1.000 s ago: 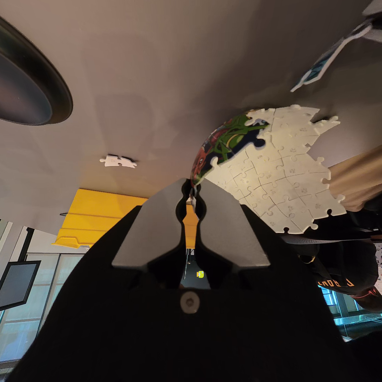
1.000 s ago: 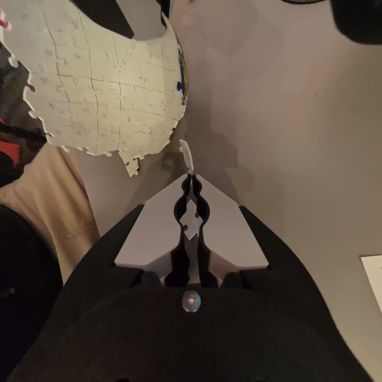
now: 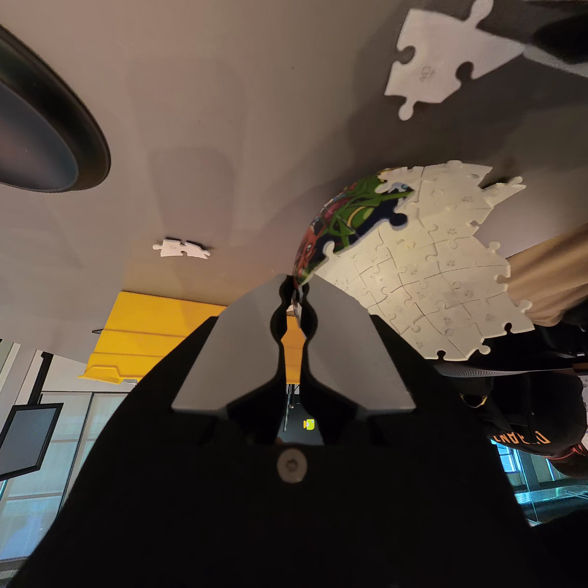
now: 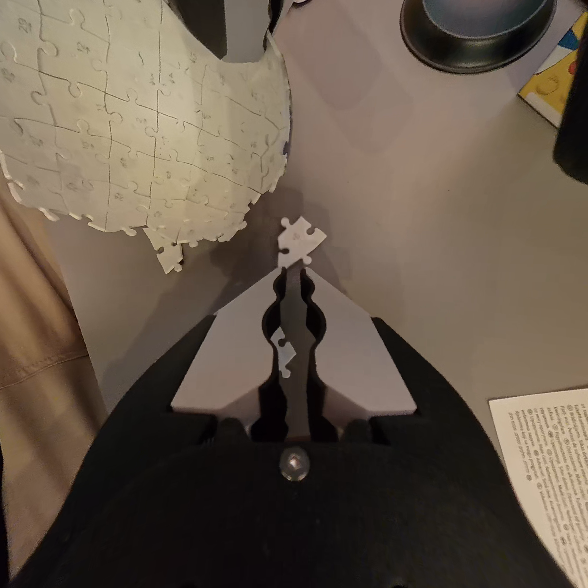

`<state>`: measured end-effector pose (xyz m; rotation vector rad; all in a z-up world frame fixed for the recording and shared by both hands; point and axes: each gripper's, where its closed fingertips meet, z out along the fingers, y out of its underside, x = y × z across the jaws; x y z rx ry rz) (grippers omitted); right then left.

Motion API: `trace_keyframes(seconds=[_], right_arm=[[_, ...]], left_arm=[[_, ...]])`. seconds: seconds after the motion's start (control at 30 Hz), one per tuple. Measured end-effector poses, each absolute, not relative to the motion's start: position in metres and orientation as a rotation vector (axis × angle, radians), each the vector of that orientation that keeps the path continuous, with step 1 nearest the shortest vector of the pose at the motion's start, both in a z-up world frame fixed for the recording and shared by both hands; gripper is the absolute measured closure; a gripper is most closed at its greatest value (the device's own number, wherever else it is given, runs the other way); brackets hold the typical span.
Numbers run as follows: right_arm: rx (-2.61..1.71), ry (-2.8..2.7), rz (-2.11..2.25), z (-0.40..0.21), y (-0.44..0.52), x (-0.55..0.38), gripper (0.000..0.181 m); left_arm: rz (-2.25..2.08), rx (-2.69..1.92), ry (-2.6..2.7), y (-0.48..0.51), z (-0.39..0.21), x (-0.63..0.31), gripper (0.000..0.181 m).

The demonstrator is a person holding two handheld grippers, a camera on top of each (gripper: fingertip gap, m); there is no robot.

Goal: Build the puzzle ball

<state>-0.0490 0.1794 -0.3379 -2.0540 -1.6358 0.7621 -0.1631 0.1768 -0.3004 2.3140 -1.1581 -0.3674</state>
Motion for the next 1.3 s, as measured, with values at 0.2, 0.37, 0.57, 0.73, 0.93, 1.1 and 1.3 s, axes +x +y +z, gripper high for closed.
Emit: trace_keyframes(seconds=[0.2,0.37,0.57,0.73,0.93,1.1,1.3], right_arm=[[-2.028,-1.695,0.749,-0.342,0.174,-0.049,0.171],[-2.024,-1.647,0.74,-0.335,0.184,-0.046,0.172],[-2.012,-1.661,0.744,-0.336,0.185,-0.044,0.168],[-1.947,-1.693,0.754,-0.338,0.183,-0.056,0.162],[-1.839,-1.715,0.791,-0.334,0.195,-0.069,0.15],[-1.74,-1.848,0.837,-0.334,0.196,-0.071,0.142],[-1.657,-2.042,0.848,-0.348,0.187,-0.067,0.136]], left_arm=[[-0.36,2.319,-1.157,0.176,-0.301,-0.165,0.179],[-0.354,2.322,-1.16,0.176,-0.302,-0.166,0.179],[-0.351,2.32,-1.161,0.175,-0.301,-0.168,0.179],[-0.351,2.319,-1.162,0.174,-0.301,-0.17,0.179],[-0.344,2.322,-1.171,0.175,-0.302,-0.171,0.179],[-0.342,2.317,-1.185,0.174,-0.302,-0.171,0.179],[-0.334,2.317,-1.189,0.176,-0.304,-0.172,0.178]])
